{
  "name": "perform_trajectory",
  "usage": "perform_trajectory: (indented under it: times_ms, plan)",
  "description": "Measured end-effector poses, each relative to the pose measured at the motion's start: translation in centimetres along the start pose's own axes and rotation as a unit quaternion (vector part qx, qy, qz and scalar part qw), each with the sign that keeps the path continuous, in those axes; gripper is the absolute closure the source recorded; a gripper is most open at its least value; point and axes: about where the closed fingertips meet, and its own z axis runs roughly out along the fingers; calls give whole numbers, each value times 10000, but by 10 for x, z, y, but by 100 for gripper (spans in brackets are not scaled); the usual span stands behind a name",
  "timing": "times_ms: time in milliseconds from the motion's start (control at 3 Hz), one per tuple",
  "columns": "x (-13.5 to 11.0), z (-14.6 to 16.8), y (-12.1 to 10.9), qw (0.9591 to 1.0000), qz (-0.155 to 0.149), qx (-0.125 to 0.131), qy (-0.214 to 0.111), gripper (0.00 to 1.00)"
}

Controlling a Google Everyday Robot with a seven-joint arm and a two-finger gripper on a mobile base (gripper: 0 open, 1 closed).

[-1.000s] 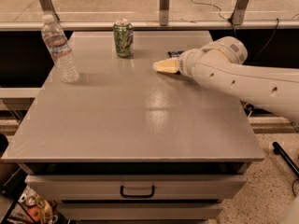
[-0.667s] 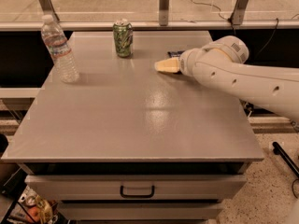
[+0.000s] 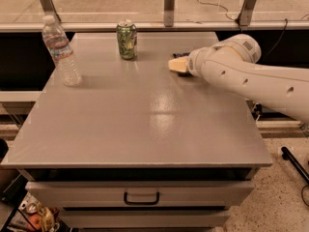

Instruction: Pick rxbar blueberry

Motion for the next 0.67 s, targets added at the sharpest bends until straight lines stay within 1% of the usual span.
perform_trajectory:
  times_ms: [333, 667]
  plan:
    - [-4, -3, 0, 10000, 0, 0, 0, 88]
    - [-7, -4, 0, 10000, -1, 0, -1, 100]
